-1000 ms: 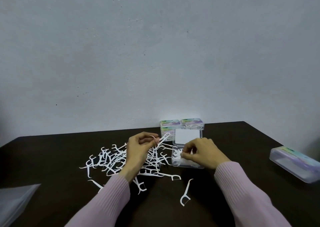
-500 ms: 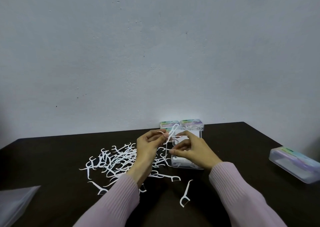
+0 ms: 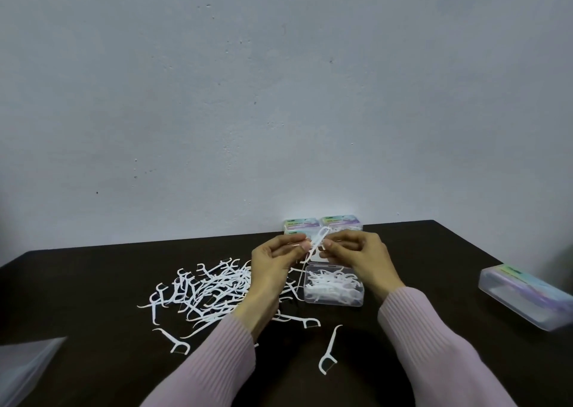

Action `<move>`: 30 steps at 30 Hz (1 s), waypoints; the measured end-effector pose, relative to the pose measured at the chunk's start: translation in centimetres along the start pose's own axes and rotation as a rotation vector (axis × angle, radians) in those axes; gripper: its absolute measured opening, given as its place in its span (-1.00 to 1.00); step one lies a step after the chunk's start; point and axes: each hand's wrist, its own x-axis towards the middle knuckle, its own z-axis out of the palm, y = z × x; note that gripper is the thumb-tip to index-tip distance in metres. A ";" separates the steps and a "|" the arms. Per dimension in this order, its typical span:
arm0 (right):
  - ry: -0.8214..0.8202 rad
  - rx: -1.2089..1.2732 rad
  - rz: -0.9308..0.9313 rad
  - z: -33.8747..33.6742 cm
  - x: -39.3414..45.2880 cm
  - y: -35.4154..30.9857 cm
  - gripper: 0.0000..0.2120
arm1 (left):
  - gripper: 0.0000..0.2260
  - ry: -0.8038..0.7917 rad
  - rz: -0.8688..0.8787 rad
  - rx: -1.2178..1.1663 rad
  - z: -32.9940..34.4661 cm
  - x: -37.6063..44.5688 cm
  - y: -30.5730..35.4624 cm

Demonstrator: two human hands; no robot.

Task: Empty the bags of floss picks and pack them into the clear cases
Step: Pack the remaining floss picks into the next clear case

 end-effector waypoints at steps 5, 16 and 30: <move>0.118 0.051 0.063 -1.2 0.4 0.2 -0.89 | -0.83 0.009 0.012 0.054 -0.1 0.0 -0.1; -0.033 -0.577 0.039 -1.6 0.4 1.0 -0.93 | -0.84 0.053 -0.029 0.012 -0.7 0.9 0.0; -0.259 -0.275 0.079 -0.7 0.2 0.3 -0.76 | -0.84 0.010 -0.154 -0.258 1.8 1.2 0.0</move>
